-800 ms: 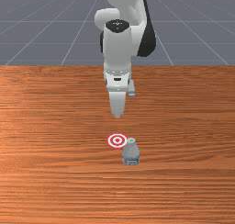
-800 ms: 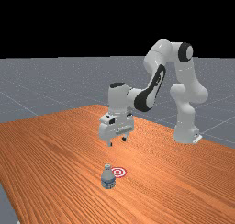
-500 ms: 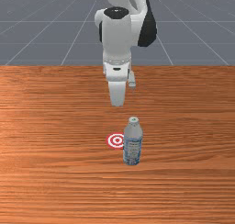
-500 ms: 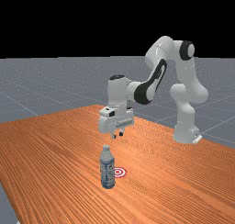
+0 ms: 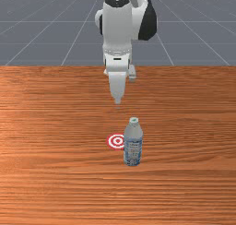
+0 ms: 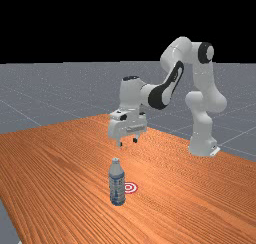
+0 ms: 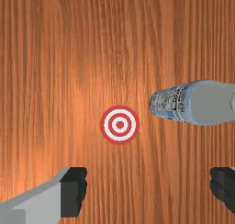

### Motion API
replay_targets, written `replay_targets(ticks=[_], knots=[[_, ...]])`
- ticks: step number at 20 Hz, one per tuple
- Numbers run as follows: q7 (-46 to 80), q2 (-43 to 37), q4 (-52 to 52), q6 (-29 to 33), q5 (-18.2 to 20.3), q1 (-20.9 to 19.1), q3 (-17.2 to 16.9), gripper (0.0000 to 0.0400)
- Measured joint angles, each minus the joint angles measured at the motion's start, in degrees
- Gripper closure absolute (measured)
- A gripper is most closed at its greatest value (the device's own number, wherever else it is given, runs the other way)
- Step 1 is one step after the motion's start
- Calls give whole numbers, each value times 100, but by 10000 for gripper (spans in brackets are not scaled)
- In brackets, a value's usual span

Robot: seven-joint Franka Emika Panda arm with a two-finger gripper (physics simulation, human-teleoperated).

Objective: Pick up the bottle and put it on the marker

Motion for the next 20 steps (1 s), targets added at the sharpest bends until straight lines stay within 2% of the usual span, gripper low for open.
replay_targets(ticks=[1,4,7,11,12,13,15,16,20], knots=[[-119,145,326,-416,-7,-12,16,1],[-355,508,892,-611,-20,-43,53,0],[-625,1227,2041,-1035,-52,-78,104,0],[-345,1862,3061,-1424,-38,-38,58,0],[-335,1863,3074,-1457,-36,-38,56,0],[-231,1766,2899,-1231,-26,-26,37,0],[-164,1846,3063,-1429,-122,21,-9,0],[-223,1914,3169,-1550,-38,-18,32,0],[-228,1936,3098,-1441,-38,-18,33,0]])
